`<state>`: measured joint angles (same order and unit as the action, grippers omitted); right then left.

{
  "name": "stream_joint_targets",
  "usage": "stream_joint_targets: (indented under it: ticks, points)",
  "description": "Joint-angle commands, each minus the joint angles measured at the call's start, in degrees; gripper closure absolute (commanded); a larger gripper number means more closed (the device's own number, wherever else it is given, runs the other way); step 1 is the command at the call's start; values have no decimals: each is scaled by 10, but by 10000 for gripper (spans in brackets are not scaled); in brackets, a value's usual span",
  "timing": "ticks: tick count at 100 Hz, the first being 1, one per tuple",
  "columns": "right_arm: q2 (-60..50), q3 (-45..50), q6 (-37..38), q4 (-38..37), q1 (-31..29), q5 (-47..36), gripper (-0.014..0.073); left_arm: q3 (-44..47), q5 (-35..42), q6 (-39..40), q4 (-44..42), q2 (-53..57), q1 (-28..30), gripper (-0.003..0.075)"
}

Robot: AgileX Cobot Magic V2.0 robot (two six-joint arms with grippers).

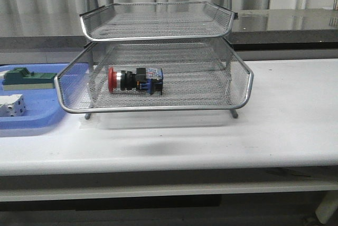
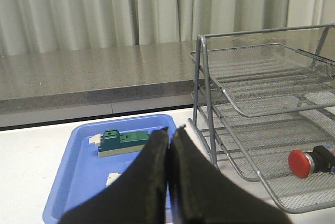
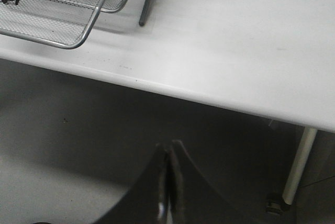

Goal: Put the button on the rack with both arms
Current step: 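Raise the left gripper away from the rack, then push the middle mesh tray back into the rack with the right gripper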

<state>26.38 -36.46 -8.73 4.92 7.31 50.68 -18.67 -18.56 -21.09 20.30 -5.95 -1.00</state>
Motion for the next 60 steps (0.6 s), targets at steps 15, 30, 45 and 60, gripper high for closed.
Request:
stream_joint_targets:
  ticks: [15, 30, 45, 60]
  points:
    - [16, -13, -2, 40, -1, -95, 654, -14, 47, 6, 10, -7, 2, 741]
    - [79, -14, -2, 69, -1, -111, 654, -14, 47, 6, 10, -7, 2, 741]
    - [171, -30, -8, 121, -1, -104, 654, -14, 47, 6, 10, -7, 2, 741]
    - [254, -61, -48, 167, 12, -104, 652, -14, 47, 6, 10, -7, 2, 741]
